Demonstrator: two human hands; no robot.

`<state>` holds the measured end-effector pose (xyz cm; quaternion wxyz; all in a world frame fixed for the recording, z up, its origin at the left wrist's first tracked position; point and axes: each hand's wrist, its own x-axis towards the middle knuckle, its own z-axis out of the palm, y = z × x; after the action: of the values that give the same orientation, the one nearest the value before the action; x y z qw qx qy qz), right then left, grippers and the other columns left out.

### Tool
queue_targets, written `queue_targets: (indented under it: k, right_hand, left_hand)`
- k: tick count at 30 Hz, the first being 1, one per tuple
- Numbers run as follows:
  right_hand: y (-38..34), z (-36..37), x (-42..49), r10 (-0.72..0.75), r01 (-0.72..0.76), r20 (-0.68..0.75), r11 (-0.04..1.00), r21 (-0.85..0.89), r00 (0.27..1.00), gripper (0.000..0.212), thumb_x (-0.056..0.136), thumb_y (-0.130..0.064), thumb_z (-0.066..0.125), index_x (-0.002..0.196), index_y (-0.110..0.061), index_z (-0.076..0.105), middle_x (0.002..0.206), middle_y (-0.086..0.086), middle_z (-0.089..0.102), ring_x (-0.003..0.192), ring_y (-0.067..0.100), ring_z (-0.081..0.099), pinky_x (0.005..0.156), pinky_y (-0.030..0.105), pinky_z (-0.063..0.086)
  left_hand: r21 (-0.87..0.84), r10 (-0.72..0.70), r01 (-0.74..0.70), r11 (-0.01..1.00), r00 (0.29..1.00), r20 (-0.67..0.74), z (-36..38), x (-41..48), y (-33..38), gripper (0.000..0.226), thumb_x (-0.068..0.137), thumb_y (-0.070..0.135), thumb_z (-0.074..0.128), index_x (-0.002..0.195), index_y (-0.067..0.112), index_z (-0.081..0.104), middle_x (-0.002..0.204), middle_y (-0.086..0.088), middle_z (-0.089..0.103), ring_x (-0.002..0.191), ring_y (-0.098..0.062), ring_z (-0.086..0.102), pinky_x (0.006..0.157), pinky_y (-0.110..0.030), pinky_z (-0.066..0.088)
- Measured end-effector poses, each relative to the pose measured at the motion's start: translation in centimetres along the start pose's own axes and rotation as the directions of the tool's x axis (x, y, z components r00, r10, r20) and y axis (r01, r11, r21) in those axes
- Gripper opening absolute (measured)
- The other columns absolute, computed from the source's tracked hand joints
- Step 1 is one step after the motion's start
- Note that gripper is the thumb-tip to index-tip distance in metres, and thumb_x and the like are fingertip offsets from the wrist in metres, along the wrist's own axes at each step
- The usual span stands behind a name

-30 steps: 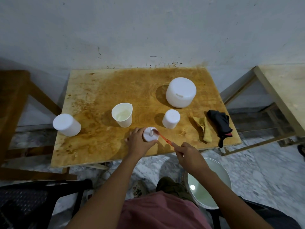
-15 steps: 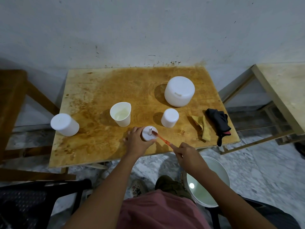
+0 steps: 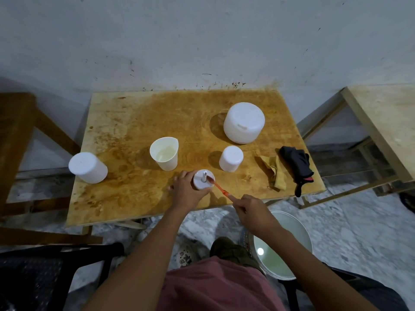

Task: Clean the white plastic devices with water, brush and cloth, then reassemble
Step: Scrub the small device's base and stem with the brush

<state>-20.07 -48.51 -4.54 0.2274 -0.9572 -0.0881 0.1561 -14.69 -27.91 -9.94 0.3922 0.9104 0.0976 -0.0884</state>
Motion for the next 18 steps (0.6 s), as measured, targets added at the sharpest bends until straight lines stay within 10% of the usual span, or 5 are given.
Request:
queue_targets:
  k: [18]
  right_hand:
    - [-0.4, -1.8, 2.7, -0.055, 0.056, 0.011, 0.996, -0.076, 0.998, 0.041, 0.102, -0.021, 0.046, 0.141, -0.034, 0.048, 0.082, 0.004, 0.051, 0.072, 0.018, 0.047, 0.06, 0.028, 0.031]
  left_hand:
    - [0.054, -0.008, 0.004, 0.999, 0.997, 0.082, -0.9, 0.2, 0.5, 0.068, 0.074, 0.056, 0.077, 0.134, 0.037, 0.052, 0.135, 0.008, 0.045, 0.13, -0.023, 0.034, 0.104, -0.048, 0.024]
